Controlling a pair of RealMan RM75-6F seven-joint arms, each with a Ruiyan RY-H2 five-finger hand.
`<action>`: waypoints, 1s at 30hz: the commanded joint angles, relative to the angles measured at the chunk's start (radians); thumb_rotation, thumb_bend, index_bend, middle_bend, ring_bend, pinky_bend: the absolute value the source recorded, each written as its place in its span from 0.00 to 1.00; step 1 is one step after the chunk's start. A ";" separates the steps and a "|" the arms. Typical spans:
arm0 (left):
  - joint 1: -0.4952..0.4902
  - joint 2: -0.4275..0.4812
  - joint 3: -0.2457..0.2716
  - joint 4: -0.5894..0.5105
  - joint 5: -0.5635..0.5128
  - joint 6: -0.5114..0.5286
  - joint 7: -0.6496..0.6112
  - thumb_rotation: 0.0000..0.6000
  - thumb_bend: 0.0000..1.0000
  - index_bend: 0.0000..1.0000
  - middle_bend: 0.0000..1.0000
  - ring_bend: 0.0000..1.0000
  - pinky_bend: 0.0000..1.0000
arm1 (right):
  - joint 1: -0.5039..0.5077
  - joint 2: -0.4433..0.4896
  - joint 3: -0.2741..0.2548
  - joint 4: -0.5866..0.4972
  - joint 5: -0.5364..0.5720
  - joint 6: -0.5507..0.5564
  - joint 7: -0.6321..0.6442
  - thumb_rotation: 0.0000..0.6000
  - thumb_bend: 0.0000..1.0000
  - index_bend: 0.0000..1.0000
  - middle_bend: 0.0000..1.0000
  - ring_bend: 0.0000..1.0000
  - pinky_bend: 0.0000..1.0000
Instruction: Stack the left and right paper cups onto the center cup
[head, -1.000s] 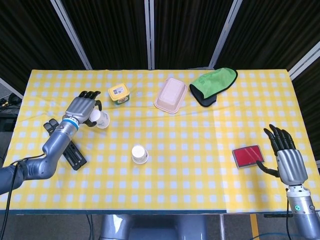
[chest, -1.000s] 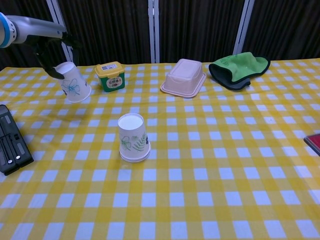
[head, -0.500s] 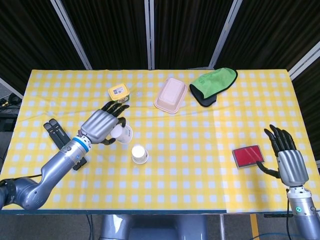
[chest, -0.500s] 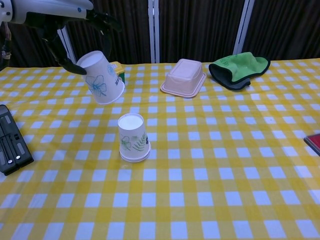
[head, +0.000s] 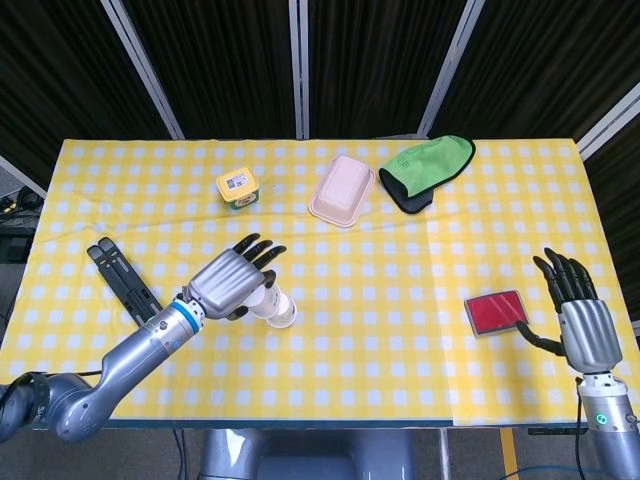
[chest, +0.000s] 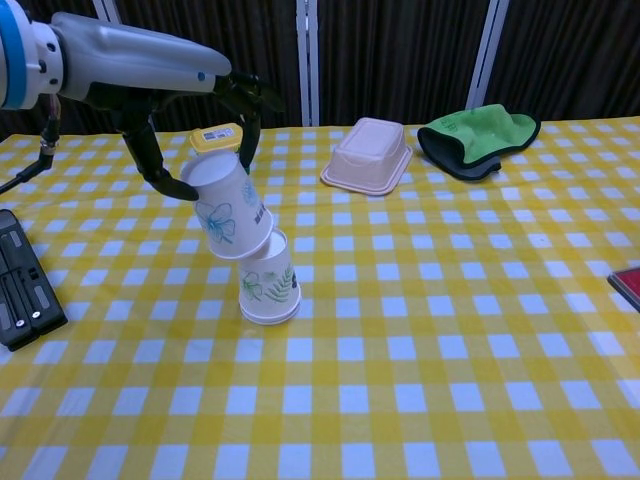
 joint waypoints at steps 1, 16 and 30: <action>-0.014 -0.038 0.005 0.018 -0.020 0.012 0.021 1.00 0.29 0.40 0.00 0.00 0.00 | -0.001 0.001 0.001 0.000 -0.001 0.000 0.001 1.00 0.12 0.05 0.00 0.00 0.00; -0.045 -0.180 0.034 0.087 -0.126 0.087 0.089 1.00 0.20 0.00 0.00 0.00 0.00 | -0.006 0.010 0.004 -0.001 0.002 -0.012 0.011 1.00 0.12 0.05 0.00 0.00 0.00; 0.267 -0.170 0.125 0.083 0.218 0.521 -0.060 1.00 0.17 0.00 0.00 0.00 0.00 | 0.002 0.022 -0.004 -0.011 0.041 -0.084 -0.057 1.00 0.12 0.05 0.00 0.00 0.00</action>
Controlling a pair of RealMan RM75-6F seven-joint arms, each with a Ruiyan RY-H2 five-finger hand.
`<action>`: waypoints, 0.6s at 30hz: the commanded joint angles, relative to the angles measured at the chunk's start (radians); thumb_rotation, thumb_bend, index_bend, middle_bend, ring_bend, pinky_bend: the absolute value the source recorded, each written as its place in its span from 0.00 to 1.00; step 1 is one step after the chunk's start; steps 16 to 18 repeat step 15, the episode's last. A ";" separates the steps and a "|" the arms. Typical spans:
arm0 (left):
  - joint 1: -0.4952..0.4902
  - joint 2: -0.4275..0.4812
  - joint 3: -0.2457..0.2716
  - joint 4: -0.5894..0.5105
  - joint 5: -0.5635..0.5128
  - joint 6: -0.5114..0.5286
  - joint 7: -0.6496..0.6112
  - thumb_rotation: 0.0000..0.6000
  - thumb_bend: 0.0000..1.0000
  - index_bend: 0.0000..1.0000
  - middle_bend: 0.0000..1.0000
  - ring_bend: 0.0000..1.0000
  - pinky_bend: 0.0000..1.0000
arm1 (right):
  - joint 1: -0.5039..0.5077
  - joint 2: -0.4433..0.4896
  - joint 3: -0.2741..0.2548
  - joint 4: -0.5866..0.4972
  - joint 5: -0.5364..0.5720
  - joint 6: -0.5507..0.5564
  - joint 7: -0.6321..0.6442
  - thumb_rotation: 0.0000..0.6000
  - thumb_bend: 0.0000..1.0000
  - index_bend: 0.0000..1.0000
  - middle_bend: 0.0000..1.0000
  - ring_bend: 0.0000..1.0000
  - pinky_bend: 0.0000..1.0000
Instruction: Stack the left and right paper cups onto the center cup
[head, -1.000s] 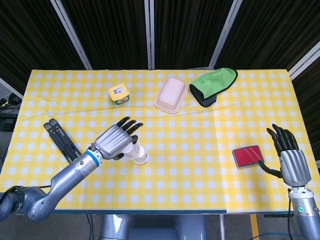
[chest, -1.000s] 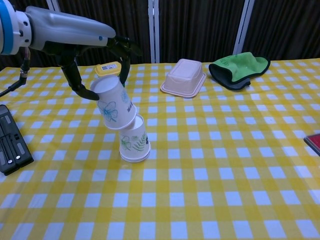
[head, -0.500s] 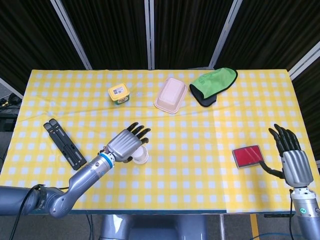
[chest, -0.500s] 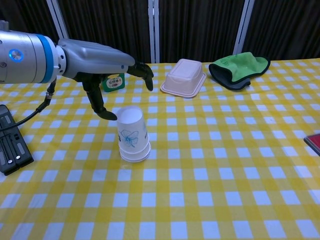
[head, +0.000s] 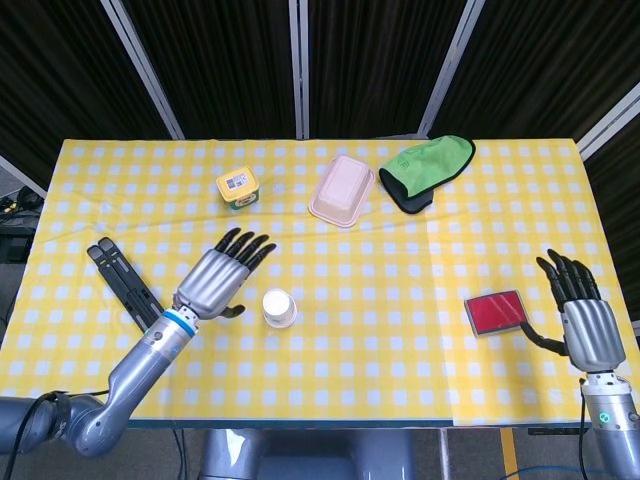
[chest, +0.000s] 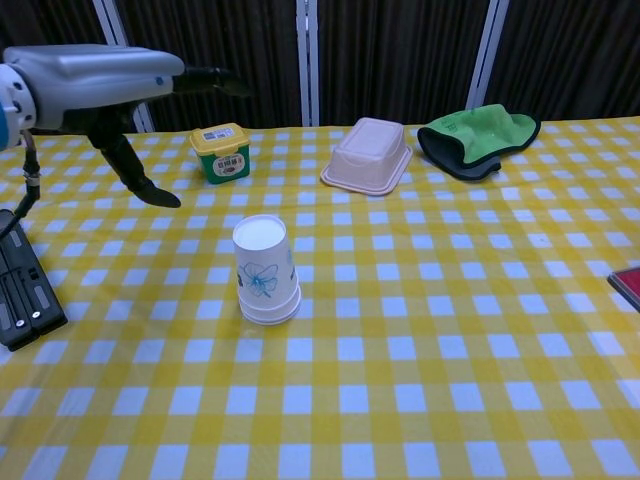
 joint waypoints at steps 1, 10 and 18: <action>0.178 -0.016 0.080 0.044 0.178 0.244 -0.043 1.00 0.16 0.00 0.00 0.00 0.00 | 0.006 0.006 -0.008 -0.006 0.022 -0.041 -0.043 1.00 0.12 0.05 0.00 0.00 0.00; 0.501 -0.080 0.214 0.283 0.376 0.527 -0.221 1.00 0.15 0.00 0.00 0.00 0.00 | 0.005 -0.020 -0.018 -0.018 0.056 -0.076 -0.167 1.00 0.12 0.03 0.00 0.00 0.00; 0.584 -0.102 0.206 0.366 0.401 0.544 -0.298 1.00 0.15 0.00 0.00 0.00 0.00 | -0.010 -0.029 -0.027 -0.031 0.043 -0.052 -0.202 1.00 0.12 0.03 0.00 0.00 0.00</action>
